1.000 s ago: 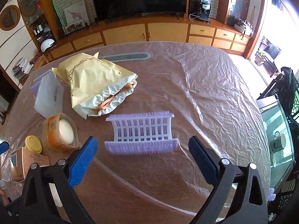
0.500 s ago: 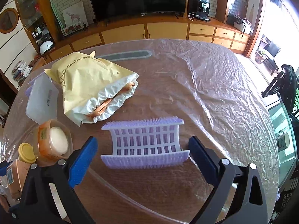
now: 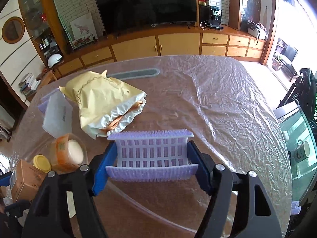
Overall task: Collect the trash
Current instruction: 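Grasp the brown cardboard box with the left gripper while the right gripper grasps the lavender rack, then carry the brown box and lavender rack over the black bin with both grippers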
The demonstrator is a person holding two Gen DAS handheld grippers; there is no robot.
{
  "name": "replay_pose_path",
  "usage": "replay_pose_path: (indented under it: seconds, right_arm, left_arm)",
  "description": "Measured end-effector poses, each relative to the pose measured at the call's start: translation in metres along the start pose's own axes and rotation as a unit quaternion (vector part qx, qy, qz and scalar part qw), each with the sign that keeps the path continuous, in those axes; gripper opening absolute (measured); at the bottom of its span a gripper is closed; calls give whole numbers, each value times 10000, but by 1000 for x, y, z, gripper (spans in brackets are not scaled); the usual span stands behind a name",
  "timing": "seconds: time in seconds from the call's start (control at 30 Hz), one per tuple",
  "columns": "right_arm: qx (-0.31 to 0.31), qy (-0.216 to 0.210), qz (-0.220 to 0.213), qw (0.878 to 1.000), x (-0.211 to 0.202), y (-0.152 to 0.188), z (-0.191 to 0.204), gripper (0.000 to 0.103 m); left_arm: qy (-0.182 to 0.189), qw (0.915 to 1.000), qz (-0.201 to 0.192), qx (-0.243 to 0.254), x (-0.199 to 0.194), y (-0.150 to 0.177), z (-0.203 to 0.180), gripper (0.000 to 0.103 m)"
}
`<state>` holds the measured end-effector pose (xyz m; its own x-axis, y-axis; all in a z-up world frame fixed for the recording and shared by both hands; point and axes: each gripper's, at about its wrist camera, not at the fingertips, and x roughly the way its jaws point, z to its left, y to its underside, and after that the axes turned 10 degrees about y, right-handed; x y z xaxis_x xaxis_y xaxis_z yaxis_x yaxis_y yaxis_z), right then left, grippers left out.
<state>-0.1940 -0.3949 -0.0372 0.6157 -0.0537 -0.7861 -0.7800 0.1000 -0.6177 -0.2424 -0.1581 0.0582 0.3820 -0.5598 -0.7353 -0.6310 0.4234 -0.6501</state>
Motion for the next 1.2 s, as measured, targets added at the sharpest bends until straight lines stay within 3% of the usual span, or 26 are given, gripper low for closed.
replay_pose_path:
  seconds: [0.33, 0.7, 1.2]
  right_arm:
    - [201, -398, 31, 9990, -31, 14, -14, 70]
    - [122, -1039, 136, 9944, -72, 48, -4, 70]
    - [-323, -1659, 278, 9852, -127, 101, 8, 70]
  left_arm:
    - [-94, 9992, -144, -361, -15, 7, 1, 49]
    - [-219, 9976, -203, -617, -28, 18, -9, 49]
    - [-323, 9969, -138, -704, -48, 47, -34, 49]
